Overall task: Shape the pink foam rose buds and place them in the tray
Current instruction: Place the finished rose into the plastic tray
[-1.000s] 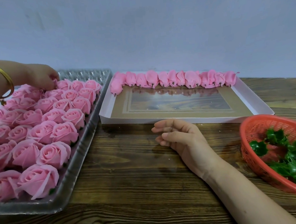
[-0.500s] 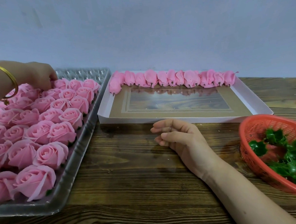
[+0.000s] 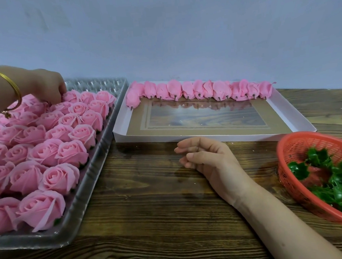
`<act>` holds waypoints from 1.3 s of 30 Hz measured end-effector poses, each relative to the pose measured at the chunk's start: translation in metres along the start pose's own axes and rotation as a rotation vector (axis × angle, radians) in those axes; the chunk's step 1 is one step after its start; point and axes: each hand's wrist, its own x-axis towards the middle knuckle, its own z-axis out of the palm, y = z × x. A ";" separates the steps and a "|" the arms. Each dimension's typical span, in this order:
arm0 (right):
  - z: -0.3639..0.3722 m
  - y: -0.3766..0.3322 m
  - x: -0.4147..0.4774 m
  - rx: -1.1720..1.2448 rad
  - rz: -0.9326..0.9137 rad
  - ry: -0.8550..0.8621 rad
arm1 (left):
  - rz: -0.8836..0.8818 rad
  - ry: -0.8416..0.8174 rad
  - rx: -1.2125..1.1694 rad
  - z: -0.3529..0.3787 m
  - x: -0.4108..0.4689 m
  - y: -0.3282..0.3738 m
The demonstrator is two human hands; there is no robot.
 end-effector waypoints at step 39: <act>-0.001 0.001 0.000 -0.009 -0.012 -0.007 | -0.077 0.001 -0.408 0.013 0.007 -0.006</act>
